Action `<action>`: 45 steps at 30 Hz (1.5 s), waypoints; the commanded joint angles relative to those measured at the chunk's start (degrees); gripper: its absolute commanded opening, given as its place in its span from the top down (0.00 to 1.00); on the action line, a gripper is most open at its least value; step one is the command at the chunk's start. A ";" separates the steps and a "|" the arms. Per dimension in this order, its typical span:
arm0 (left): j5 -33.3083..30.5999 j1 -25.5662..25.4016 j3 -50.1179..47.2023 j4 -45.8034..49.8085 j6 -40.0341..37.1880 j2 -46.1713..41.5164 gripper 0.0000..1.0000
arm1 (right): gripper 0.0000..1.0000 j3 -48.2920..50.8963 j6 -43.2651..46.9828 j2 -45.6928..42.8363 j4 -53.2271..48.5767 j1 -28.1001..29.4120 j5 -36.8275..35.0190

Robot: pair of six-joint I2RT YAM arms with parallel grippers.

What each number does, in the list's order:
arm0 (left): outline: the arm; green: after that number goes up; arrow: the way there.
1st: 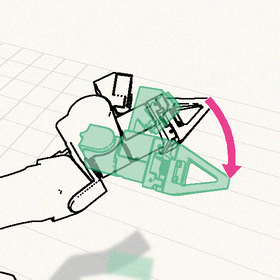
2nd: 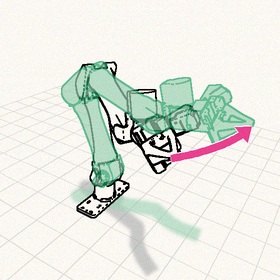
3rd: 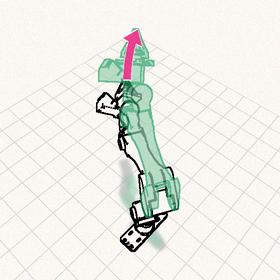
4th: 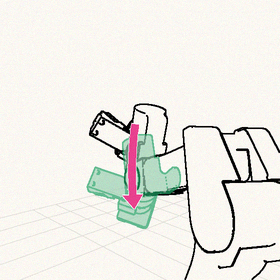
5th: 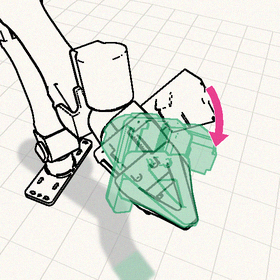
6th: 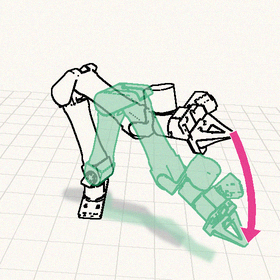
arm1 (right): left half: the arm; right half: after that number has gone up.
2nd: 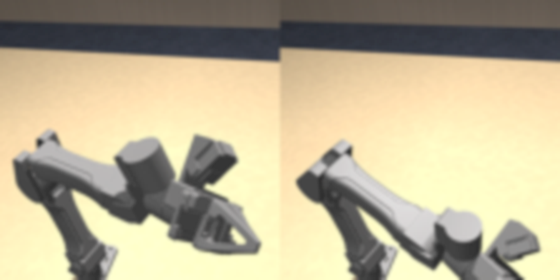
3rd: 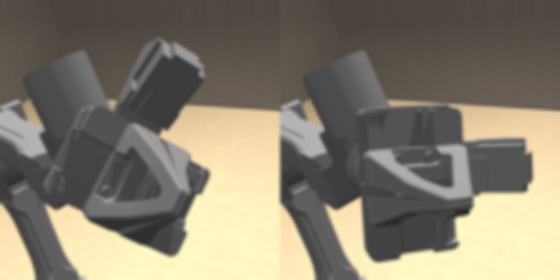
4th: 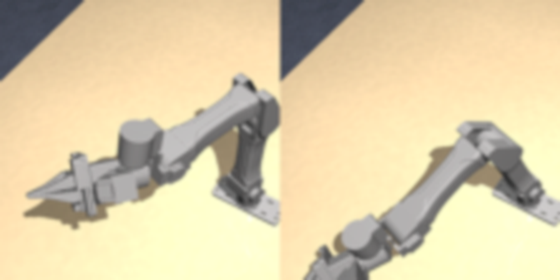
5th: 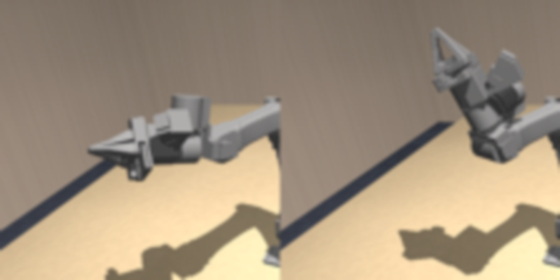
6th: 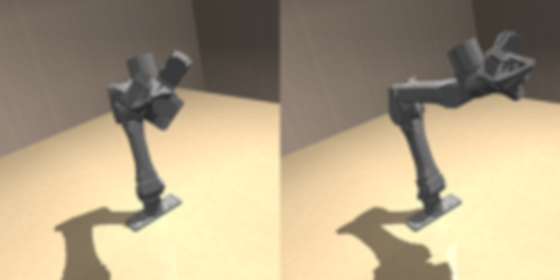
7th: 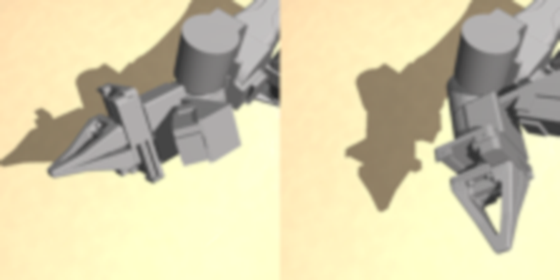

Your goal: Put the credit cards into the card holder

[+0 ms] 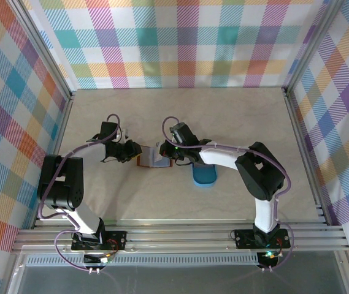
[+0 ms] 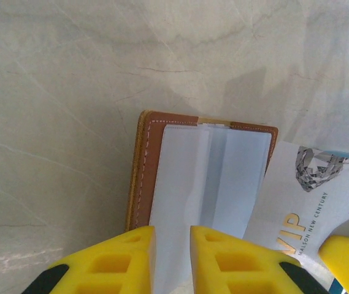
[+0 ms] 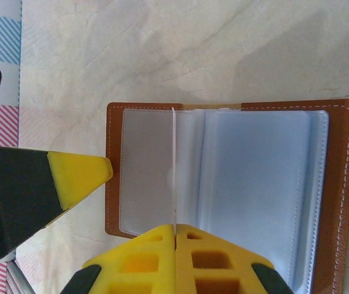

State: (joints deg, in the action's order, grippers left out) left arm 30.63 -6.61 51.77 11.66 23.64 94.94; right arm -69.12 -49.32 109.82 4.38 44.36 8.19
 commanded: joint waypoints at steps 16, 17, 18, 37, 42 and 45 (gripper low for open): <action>-1.97 -0.41 -1.40 -1.03 -1.95 2.09 0.89 | 1.00 -2.50 -0.82 3.69 1.95 0.47 2.36; -2.06 -0.41 -1.36 -0.94 -2.06 2.19 0.89 | 1.00 -2.76 -0.83 3.90 1.85 0.47 2.45; -2.07 -0.36 -1.25 -0.94 -2.02 2.28 0.89 | 1.00 -2.86 -0.89 4.07 1.81 0.47 2.45; -2.30 -0.38 -0.94 -0.67 -2.26 3.24 0.89 | 1.00 -5.00 1.24 5.88 -0.71 0.20 2.10; -2.16 -0.37 -0.73 -0.77 -2.28 3.90 0.88 | 1.00 -5.10 2.09 6.54 -0.44 -0.15 3.60; -2.38 -0.34 -0.62 -0.76 -2.28 4.15 0.88 | 1.00 -5.06 2.38 6.90 -0.36 -0.23 4.27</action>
State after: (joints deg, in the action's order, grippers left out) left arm 28.77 -6.61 50.76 10.37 22.61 98.32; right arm -72.55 -48.42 115.81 3.84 44.31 10.76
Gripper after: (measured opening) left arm 0.117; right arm 0.057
